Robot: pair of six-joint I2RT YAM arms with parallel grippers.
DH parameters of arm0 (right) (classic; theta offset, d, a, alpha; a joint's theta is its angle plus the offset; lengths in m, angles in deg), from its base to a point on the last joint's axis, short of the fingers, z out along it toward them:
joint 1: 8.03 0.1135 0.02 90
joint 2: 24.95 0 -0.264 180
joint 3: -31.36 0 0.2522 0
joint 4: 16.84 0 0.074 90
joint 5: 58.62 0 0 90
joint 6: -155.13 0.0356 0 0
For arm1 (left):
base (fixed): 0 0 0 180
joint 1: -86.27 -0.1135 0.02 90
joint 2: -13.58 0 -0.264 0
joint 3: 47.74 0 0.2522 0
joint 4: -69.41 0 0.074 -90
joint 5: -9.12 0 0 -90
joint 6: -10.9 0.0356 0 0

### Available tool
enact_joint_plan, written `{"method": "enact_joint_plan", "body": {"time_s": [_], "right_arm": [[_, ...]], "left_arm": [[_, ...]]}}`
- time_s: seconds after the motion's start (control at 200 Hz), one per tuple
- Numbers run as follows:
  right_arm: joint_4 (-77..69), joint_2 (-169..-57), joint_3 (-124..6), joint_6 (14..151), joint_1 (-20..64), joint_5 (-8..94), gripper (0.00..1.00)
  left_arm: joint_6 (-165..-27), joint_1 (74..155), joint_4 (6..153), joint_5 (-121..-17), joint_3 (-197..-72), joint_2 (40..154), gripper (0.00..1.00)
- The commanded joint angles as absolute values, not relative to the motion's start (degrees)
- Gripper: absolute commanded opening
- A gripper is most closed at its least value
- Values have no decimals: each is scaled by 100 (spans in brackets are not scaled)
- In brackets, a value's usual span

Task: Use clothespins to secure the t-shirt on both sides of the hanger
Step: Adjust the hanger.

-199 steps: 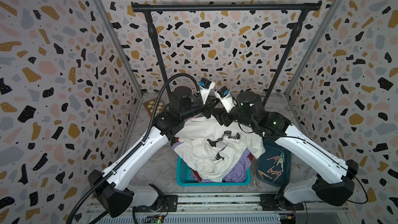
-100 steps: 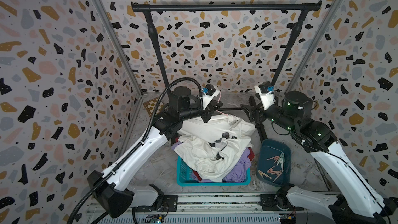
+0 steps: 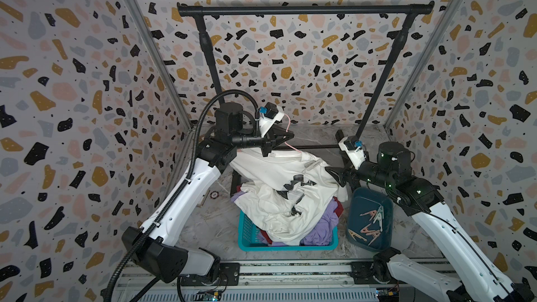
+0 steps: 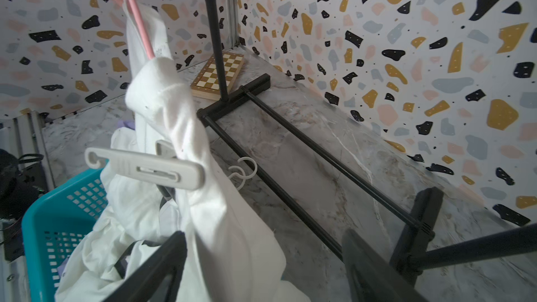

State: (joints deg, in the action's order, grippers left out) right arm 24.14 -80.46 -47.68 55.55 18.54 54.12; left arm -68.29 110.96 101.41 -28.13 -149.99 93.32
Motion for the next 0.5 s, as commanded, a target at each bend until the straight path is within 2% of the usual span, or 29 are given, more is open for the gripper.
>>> {"method": "enact_joint_plan", "body": {"time_s": [0.0,0.165,0.26,0.37,0.496], "right_arm": [[2254,-8088,-4905,5347,1849,6112,82],[2470,-8314,-5050,5268,1942,6768,78],[2626,-8402,-5111,5233,2100,6730,76],[2700,-8509,-5153,5256,2156,6692,67],[2821,-8665,-5236,5239,2274,6606,62]], "left_arm": [[-6686,11006,10204,-2403,-15262,9240,0],[-6689,10946,10209,-2413,-15300,9182,0],[-6697,10887,10198,-2369,-15339,9192,0],[-6711,10880,10160,-2384,-15320,9178,0],[-6765,10844,10092,-2348,-15325,9178,0]]}}
